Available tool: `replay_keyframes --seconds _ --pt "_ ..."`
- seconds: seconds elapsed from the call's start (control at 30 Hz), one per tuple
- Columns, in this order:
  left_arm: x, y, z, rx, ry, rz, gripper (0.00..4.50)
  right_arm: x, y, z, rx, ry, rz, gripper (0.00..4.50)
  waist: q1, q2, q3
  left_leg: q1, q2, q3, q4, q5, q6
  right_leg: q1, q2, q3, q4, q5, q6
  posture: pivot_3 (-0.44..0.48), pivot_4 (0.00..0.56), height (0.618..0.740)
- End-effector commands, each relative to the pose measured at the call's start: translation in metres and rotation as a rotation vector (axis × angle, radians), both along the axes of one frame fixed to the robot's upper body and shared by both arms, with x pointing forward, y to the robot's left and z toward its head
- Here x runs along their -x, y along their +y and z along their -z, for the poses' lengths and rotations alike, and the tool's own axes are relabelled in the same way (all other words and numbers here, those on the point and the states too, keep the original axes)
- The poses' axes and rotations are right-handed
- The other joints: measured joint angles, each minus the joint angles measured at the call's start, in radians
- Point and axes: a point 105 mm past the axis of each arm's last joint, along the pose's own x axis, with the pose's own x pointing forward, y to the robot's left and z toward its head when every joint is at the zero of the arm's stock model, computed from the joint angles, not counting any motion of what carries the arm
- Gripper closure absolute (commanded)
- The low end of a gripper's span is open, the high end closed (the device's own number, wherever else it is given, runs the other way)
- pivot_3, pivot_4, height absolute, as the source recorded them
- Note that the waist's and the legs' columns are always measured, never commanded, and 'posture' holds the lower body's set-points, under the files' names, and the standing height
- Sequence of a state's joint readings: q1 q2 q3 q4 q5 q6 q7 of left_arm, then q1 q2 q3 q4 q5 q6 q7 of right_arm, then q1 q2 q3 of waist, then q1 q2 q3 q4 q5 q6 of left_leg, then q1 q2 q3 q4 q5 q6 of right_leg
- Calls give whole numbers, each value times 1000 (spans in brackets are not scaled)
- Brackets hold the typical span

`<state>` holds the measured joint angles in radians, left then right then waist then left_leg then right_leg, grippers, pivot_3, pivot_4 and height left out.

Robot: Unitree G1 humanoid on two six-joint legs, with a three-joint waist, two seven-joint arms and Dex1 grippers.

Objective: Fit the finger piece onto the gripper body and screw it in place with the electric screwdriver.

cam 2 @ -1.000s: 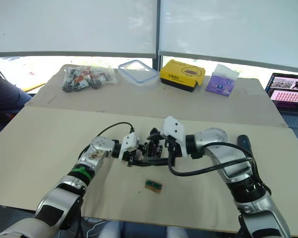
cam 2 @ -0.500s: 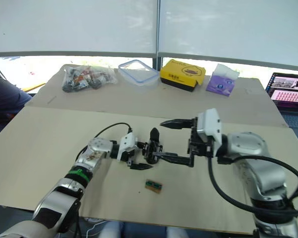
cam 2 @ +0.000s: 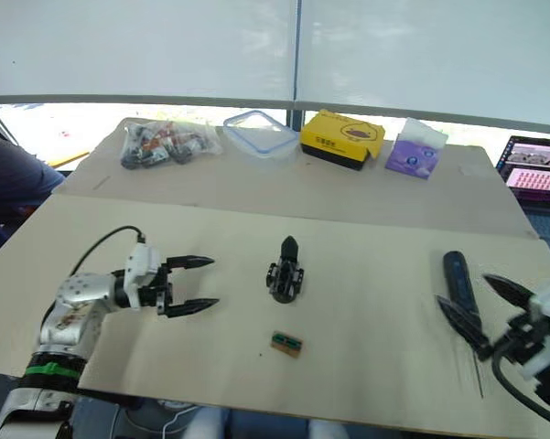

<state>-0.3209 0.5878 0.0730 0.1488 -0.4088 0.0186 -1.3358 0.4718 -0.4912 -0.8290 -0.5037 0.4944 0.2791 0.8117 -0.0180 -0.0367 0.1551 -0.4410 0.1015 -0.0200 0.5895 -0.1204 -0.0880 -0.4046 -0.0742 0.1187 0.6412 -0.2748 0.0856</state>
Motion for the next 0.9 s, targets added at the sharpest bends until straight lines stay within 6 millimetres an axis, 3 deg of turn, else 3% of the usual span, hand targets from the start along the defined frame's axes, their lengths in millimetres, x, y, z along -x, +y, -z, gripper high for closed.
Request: replay_keyframes --seconds 0.03,0.17,0.3,0.5,0.67,0.9 --pt "7 -3 -23 45 -45 22 18 18 -7 -2 37 -23 89 0 -3 0 0 0 0 0 0 0 0 0 0 0 0 0 0 0 150 740" --pt "11 -8 -33 63 -56 55 18 22 1 9 -28 50 94 0 -24 1 0 0 0 1 1 -1 -2 0 -2 0 0 0 -1 0 150 740" --pt "11 -12 -50 109 -91 67 18 1 11 8 -70 169 57 0 -37 0 1 1 0 2 1 -1 -2 0 -2 1 -1 1 -3 0 150 740" --pt "24 -26 -73 166 -57 159 18 -47 -7 -4 -137 373 85 0 -39 -3 3 1 -2 1 2 -1 -1 0 -2 2 -2 2 -3 0 150 740" --pt "39 -37 -79 141 -5 240 18 -70 -34 13 -95 642 200 0 -30 -3 4 0 -2 0 0 4 7 0 -2 2 -3 1 -1 0 150 740" --pt "50 -46 -77 94 -4 284 18 -92 -43 34 -63 851 232 0 -27 -2 4 -3 -3 1 0 4 8 1 -2 3 -9 1 1 0 150 740"
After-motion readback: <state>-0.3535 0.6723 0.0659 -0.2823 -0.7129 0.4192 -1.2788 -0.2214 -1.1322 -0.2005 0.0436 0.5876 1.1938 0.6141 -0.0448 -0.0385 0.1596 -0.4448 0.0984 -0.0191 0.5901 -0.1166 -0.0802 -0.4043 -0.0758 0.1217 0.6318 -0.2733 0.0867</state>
